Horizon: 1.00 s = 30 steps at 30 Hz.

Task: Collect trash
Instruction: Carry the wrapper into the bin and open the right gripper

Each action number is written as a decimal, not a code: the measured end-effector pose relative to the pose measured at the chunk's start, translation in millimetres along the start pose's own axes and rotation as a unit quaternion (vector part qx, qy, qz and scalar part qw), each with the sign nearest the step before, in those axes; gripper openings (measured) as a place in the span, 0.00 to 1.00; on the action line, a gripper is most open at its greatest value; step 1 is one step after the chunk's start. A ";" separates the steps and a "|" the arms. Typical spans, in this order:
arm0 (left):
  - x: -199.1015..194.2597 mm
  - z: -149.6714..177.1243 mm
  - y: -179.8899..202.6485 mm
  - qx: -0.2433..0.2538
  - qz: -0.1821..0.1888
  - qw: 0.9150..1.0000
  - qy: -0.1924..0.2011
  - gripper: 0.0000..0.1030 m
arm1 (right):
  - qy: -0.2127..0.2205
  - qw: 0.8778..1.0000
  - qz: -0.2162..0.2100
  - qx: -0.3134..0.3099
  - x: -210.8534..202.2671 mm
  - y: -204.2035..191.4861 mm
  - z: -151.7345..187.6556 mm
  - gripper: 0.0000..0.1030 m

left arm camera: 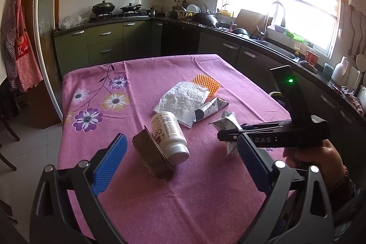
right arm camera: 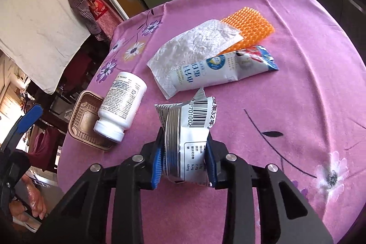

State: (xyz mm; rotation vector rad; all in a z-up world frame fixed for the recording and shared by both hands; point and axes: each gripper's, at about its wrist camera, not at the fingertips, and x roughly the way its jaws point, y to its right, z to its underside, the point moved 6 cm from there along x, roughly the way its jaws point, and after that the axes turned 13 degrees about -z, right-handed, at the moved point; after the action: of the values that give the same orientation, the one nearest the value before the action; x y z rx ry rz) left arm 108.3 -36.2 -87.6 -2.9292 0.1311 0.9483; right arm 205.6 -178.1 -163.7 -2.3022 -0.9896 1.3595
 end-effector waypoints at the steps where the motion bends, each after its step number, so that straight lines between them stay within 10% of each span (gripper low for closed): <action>1: 0.1 -1.7 1.2 0.000 0.003 1.000 0.001 0.89 | 0.007 1.000 0.002 0.003 -10.0 4.2 1.2 0.31; 8: -5.9 -17.1 22.2 0.010 0.024 0.999 0.018 0.89 | 0.100 0.992 0.067 0.025 -120.9 55.6 -5.5 0.31; 15: -3.3 -21.3 47.3 0.027 0.036 0.999 0.019 0.90 | 0.155 0.958 0.218 0.103 -223.9 184.6 -11.3 0.31; 30: 6.4 -24.2 63.9 0.043 0.030 0.999 0.009 0.90 | 0.107 0.935 0.296 0.164 -223.6 328.4 14.5 0.32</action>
State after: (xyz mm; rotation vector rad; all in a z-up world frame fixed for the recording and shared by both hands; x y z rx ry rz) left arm 121.1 -102.2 -73.8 -2.8702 0.2569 0.9019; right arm 257.3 -569.9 -207.2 -2.4955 0.0246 1.2969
